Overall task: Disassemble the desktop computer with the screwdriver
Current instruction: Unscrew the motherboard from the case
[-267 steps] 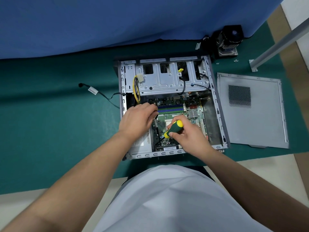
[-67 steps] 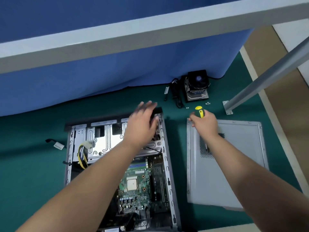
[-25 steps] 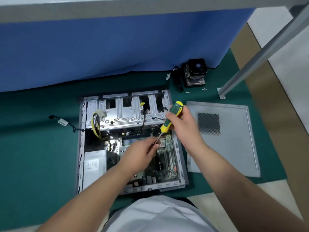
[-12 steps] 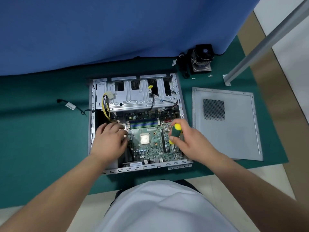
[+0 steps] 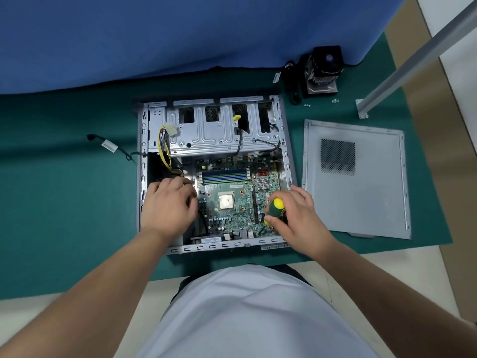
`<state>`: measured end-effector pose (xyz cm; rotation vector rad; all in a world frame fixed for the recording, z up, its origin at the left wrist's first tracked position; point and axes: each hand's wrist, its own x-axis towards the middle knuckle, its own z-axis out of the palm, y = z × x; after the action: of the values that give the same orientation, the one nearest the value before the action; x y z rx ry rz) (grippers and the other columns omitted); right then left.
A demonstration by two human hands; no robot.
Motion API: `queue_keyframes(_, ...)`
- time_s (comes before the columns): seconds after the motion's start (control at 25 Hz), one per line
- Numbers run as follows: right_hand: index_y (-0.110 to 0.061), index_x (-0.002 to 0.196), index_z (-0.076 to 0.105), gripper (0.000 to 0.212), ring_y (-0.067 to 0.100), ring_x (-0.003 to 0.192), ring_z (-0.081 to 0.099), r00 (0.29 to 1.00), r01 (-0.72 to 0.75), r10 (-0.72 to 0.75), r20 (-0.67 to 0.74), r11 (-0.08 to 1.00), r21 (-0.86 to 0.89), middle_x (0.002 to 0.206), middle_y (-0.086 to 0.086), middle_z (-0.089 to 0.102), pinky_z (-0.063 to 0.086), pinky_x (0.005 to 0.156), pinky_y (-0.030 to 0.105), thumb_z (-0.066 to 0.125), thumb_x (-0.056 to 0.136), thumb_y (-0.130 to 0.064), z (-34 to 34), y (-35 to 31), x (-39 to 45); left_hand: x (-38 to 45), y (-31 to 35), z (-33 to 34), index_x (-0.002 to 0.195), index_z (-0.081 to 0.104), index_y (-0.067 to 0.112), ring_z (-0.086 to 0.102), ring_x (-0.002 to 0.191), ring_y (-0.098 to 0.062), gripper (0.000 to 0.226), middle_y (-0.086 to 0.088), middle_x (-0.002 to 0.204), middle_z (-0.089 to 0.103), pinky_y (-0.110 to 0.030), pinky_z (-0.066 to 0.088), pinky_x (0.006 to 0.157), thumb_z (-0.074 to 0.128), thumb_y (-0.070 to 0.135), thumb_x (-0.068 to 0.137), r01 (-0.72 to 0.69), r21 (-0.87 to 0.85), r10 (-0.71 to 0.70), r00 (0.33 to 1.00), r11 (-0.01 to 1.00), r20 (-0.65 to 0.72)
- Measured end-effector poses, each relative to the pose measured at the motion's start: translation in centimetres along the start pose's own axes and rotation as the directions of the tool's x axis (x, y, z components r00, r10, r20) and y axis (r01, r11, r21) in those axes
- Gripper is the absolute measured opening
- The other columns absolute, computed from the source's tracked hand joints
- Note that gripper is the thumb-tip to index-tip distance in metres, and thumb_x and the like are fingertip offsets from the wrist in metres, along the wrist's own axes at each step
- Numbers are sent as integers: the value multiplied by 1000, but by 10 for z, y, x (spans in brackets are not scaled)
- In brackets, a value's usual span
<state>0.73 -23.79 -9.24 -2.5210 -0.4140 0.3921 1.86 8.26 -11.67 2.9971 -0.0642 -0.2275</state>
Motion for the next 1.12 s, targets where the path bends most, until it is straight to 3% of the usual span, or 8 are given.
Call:
queue_keyframes(0.2, -31, 131, 45, 39, 21, 144, 19, 996, -80, 77, 41, 994, 69, 133, 3, 57, 23, 118, 40, 59, 98, -46, 1, 2, 0, -1, 0, 1, 95, 75, 26, 56, 99, -18, 39, 9, 106, 66, -39, 38, 89, 39, 40, 91, 8, 10, -8, 1000, 1000, 1)
queue_keyframes(0.56, -22, 128, 51, 36, 23, 138, 29, 1000, 19, -19, 15, 999, 44, 124, 3, 62, 13, 121, 34, 65, 98, -36, -3, -1, -1, -1, 1, 0, 93, 75, 23, 55, 93, -20, 35, 8, 100, 65, -39, 38, 87, 42, 36, 91, 8, 26, -7, 1000, 1000, -28)
queue_keyframes(0.72, -32, 114, 55, 22, 16, 124, 53, 990, 86, -88, 114, 996, 21, 110, -11, 67, 6, 126, 40, 67, 95, -32, -16, -1, 1, -1, 2, 1, 93, 75, 23, 55, 92, -20, 35, 7, 99, 65, -39, 38, 86, 42, 36, 91, 4, 34, -3, 999, 999, -36)
queue_keyframes(0.84, -36, 102, 63, 22, 7, 115, 57, 961, 129, -130, 245, 991, 20, 104, -17, 68, -1, 124, 31, 73, 86, -24, -32, -5, 5, -2, 2, 1, 93, 75, 22, 55, 93, -20, 36, 7, 100, 66, -39, 38, 87, 42, 36, 91, 5, 32, -4, 999, 999, -37)
queue_keyframes(0.92, -37, 100, 66, 25, 10, 118, 52, 939, 200, -173, 298, 978, -63, 113, -20, 64, 7, 118, 31, 74, 81, -22, -38, -7, 6, -2, 2, 0, 93, 75, 22, 56, 93, -20, 37, 7, 100, 66, -39, 39, 87, 41, 36, 91, 6, 31, -5, 999, 1000, -37)
queue_keyframes(1.0, -41, 112, 65, 23, 12, 116, 47, 931, 284, -215, 297, 934, -215, 117, -17, 56, 21, 107, 35, 65, 89, -44, -43, -11, 7, -2, 2, 0, 93, 75, 22, 56, 93, -21, 37, 6, 99, 66, -40, 39, 87, 41, 36, 91, 6, 33, -5, 999, 999, -35)
queue_keyframes(1.08, -41, 125, 58, 46, 14, 104, 51, 941, 266, -163, 296, 897, -353, 107, -10, 55, 36, 94, 38, 34, 98, -70, -48, -19, 6, -3, 3, 0, 94, 75, 21, 56, 93, -21, 37, 6, 99, 66, -40, 39, 87, 41, 36, 91, 9, 33, -7, 999, 999, -38)
queue_keyframes(1.12, -38, 125, 56, 56, 17, 96, 56, 946, 242, -124, 301, 886, -397, 101, -7, 57, 43, 86, 37, 18, 100, -72, -50, -24, 7, -3, 3, 0, 94, 75, 21, 56, 93, -21, 37, 6, 98, 66, -40, 38, 88, 41, 36, 91, 10, 35, -9, 999, 999, -41)
